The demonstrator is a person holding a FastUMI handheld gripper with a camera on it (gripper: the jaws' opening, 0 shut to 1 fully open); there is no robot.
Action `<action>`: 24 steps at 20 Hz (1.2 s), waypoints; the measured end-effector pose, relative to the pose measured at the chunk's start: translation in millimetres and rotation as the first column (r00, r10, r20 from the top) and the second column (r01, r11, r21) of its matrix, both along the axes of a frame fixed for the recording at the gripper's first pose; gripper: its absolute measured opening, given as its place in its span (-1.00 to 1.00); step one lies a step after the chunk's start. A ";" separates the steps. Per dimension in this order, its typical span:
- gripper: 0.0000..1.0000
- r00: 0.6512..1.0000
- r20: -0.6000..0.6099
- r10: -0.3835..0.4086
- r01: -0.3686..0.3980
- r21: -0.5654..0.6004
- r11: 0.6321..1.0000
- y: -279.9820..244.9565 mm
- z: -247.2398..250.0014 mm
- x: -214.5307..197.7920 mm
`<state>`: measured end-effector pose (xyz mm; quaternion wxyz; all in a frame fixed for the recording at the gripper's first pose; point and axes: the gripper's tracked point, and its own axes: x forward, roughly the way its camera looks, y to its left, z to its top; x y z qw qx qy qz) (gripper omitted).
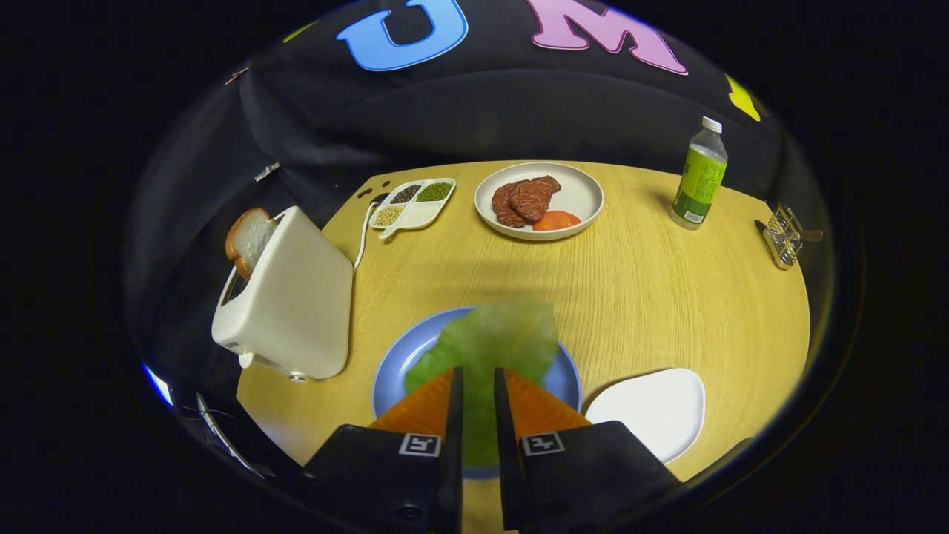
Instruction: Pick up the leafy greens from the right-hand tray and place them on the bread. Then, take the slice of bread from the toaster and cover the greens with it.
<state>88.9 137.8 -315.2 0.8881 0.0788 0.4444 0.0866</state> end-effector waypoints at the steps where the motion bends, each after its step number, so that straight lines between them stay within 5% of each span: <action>1: -0.55 1.000 -0.005 0.000 0.000 -0.009 1.000 -1.0 -0.8 0.8; 8: -0.08 1.000 -0.017 0.019 -0.020 -0.029 0.999 7.6 -12.1 -5.5; 10: 0.19 1.000 0.003 0.025 -0.025 -0.018 1.000 14.8 -3.9 -4.7; 13: 0.98 0.999 0.041 0.025 -0.025 -0.005 1.000 26.2 15.6 2.2; 24: 0.98 0.952 0.286 0.111 -0.124 0.027 0.992 108.6 139.4 51.3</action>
